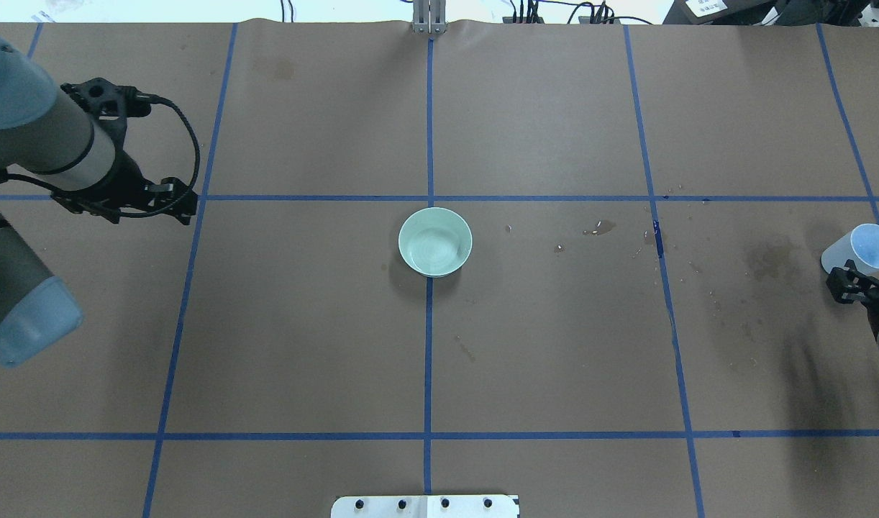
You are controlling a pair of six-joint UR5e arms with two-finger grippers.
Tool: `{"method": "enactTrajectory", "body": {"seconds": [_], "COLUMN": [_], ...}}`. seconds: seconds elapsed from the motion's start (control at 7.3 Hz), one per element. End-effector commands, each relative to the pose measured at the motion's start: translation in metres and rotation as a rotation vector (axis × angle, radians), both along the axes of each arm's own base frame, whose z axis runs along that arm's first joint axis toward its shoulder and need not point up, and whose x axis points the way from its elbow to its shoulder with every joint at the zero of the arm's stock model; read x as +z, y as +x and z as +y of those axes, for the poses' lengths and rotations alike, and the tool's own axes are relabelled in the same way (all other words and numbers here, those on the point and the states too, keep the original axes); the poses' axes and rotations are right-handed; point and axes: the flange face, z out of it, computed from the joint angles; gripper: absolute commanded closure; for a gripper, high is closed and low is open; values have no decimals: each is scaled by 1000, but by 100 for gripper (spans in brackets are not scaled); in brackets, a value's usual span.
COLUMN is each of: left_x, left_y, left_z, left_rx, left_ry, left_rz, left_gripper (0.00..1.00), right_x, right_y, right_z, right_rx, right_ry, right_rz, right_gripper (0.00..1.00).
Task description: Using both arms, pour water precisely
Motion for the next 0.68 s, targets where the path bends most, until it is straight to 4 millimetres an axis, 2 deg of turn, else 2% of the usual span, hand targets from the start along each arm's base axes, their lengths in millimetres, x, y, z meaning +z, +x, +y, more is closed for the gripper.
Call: {"method": "enactTrajectory", "body": {"seconds": [0.0, 0.55], "left_x": [24, 30], "left_y": [-20, -18], "left_z": [0, -2], "left_rx": [35, 36], "left_ry": [18, 8], "left_rz": [-35, -41], "left_gripper": [0, 0], "right_x": [12, 42], "right_y": [-15, -39], "right_z": [-2, -4], "right_rx": [18, 48], "right_ry": [49, 134], "right_rz": [25, 75], "right_gripper": [1, 2]}}
